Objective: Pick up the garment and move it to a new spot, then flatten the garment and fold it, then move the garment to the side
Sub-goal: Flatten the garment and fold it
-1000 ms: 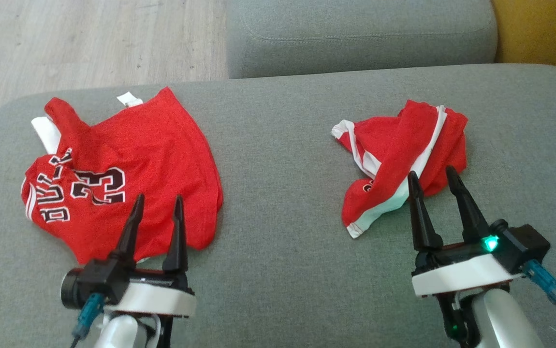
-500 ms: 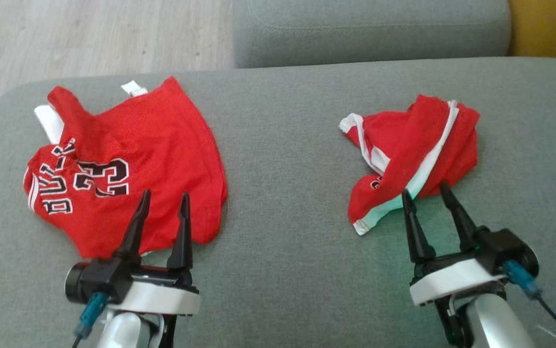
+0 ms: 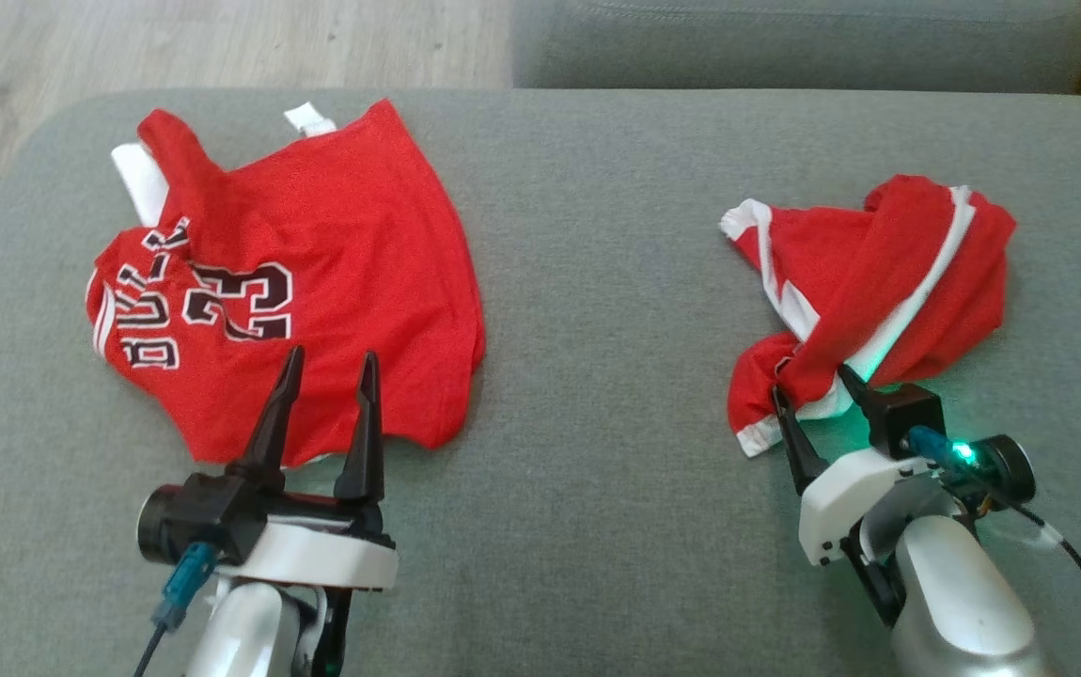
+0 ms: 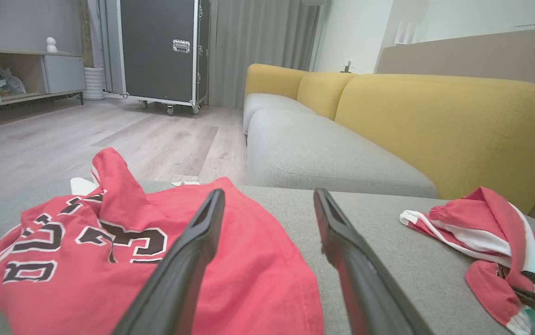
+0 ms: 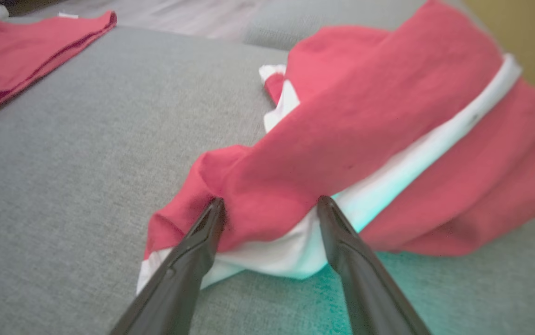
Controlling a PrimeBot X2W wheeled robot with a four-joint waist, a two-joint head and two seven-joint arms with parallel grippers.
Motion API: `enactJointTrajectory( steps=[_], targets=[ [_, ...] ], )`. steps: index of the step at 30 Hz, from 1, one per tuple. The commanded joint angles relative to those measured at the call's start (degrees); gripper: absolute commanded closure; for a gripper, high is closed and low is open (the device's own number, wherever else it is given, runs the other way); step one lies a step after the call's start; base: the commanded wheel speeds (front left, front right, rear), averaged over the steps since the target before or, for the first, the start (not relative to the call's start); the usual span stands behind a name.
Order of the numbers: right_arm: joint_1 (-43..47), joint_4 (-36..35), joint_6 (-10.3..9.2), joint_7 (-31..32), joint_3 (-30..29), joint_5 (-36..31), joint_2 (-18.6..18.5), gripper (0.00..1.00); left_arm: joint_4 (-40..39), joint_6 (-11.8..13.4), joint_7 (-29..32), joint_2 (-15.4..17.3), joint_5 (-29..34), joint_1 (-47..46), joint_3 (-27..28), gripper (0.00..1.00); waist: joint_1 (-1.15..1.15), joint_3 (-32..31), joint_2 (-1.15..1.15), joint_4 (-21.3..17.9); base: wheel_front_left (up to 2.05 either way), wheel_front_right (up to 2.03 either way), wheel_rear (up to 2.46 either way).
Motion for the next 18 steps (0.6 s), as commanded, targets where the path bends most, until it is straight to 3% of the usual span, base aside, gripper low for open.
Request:
enactJointTrajectory(
  steps=[1, 10, 11, 12, 18],
  targets=[
    [-3.3, 0.2, 0.23, 0.4, 0.9, 0.0, -0.1, 0.0, -1.7, -0.3, -0.5, 0.0, 0.7, -2.7, 2.0, 0.0, -0.01, 0.7, 0.0, 0.6, 0.0, 0.0, 0.0],
    [-7.8, 9.5, 0.23, 3.6, 1.1, -1.0, -0.1, 0.0, -1.6, -0.6, -0.5, -0.1, 0.4, -3.5, 1.8, 0.0, -0.01, 2.0, 0.0, 1.8, 0.0, 0.0, 0.0],
    [-8.0, 10.3, 0.23, 3.7, 1.0, 0.1, -0.1, 0.35, -1.6, -0.5, -0.5, -0.1, 0.3, -3.5, 1.8, 0.0, -0.01, 2.0, 0.0, 1.8, 0.0, 0.0, 0.0],
    [-8.3, 10.7, 0.23, 3.4, 0.6, 0.8, -0.1, 1.0, -1.5, -0.5, -0.5, -0.1, 0.3, -3.5, 1.8, 0.0, -0.01, 1.9, 0.0, 1.8, 0.0, 0.0, 0.0],
    [-9.6, 11.1, 0.23, -2.2, 1.9, 4.3, -0.1, 1.0, -1.9, 0.1, -0.5, -0.1, 0.4, -3.0, 2.6, 0.0, -0.01, 0.3, 0.0, 1.6, 0.0, 0.0, 0.0]
  ],
)
